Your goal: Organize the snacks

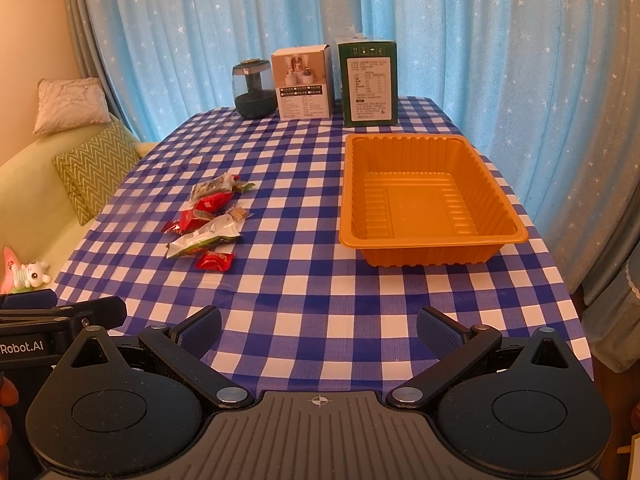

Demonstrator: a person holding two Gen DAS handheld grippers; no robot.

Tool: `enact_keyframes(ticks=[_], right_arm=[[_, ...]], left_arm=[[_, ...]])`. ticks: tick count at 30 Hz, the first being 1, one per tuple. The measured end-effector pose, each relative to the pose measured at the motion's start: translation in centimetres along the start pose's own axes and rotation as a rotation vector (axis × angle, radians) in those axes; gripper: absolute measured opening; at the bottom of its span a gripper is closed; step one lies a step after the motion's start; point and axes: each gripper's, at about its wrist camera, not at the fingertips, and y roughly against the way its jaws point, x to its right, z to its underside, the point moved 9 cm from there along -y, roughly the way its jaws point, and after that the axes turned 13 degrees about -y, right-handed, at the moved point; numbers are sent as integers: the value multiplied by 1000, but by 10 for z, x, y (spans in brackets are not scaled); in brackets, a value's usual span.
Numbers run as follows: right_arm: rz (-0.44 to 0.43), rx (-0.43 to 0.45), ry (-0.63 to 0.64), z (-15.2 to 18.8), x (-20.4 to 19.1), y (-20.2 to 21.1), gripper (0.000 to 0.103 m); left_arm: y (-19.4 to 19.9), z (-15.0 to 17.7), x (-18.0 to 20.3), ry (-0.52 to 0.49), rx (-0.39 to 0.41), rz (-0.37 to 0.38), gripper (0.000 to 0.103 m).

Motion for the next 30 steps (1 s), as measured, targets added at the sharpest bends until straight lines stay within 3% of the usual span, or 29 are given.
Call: enact_keyframes(ticks=[30], right_arm=[[-6, -3, -14, 3, 0, -6, 103]], left_arm=[[-1, -2, 0, 17, 2, 4, 103]])
